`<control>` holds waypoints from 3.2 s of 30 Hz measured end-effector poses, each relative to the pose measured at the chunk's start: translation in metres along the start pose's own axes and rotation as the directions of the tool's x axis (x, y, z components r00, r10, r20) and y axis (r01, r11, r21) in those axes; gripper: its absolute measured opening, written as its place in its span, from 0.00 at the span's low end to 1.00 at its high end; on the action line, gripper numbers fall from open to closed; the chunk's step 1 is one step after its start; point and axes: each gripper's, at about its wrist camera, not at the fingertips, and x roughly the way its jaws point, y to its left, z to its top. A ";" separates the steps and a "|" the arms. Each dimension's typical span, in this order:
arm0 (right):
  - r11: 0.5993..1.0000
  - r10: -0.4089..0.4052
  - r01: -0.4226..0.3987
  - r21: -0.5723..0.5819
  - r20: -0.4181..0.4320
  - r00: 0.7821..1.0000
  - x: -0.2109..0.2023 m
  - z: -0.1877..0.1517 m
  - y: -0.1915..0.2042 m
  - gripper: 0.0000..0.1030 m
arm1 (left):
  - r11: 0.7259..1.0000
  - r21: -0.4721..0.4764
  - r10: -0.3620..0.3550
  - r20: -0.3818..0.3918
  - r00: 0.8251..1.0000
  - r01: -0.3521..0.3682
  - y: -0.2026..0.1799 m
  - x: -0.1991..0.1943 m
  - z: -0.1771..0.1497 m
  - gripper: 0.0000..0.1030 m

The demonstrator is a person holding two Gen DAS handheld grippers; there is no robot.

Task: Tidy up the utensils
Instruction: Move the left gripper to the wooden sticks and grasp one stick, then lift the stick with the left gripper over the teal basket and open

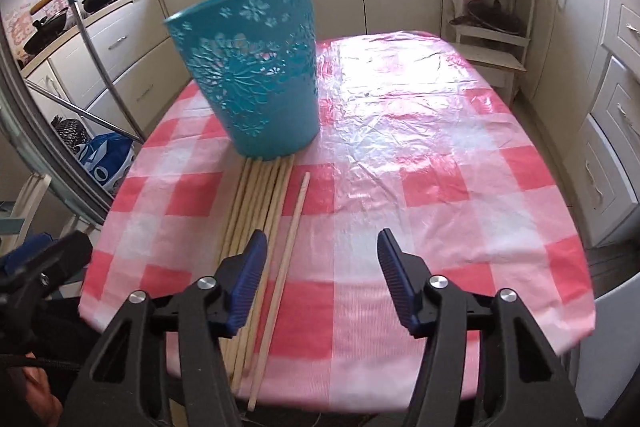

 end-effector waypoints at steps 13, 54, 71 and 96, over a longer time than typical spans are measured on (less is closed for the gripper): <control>0.994 -0.002 -0.008 -0.108 -0.094 0.996 0.061 0.017 0.023 0.29 | 1.000 0.016 0.027 -0.055 0.998 -0.026 -0.014 0.075 0.030 0.92; 0.963 0.028 -0.070 -0.260 -0.162 0.986 0.066 0.027 0.004 0.08 | 0.964 0.210 -0.144 -0.104 0.984 0.163 -0.055 0.076 0.045 0.04; 0.968 0.027 -0.063 -0.241 -0.150 0.988 0.066 0.026 0.008 0.08 | 0.956 0.026 -0.218 0.725 0.653 0.291 -0.079 -0.088 0.186 0.04; 0.966 0.032 -0.070 -0.249 -0.153 0.988 0.065 0.025 0.006 0.08 | 0.991 0.053 -0.129 0.540 0.832 0.119 -0.056 0.024 0.151 0.28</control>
